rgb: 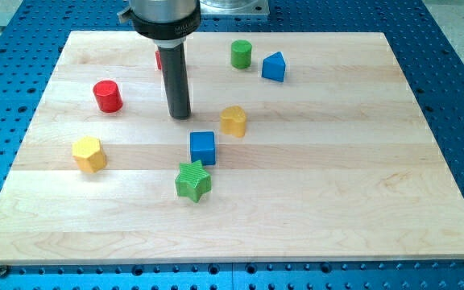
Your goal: Separate blue cube from the green star
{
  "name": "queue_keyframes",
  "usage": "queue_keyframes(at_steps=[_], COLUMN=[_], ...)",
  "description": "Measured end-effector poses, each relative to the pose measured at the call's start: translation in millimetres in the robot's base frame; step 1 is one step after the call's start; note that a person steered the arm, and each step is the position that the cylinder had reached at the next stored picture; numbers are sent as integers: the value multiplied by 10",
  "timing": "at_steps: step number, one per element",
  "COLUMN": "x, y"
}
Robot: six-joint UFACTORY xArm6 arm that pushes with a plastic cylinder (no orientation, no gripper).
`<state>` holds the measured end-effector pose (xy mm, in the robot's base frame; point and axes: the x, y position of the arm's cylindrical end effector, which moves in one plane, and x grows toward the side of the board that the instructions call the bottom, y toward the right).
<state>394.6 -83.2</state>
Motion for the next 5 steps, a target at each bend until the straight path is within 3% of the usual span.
queue_keyframes(at_steps=[1, 2, 3, 5], x=[-85, 509, 889, 1025], y=[-439, -692, -98, 1056])
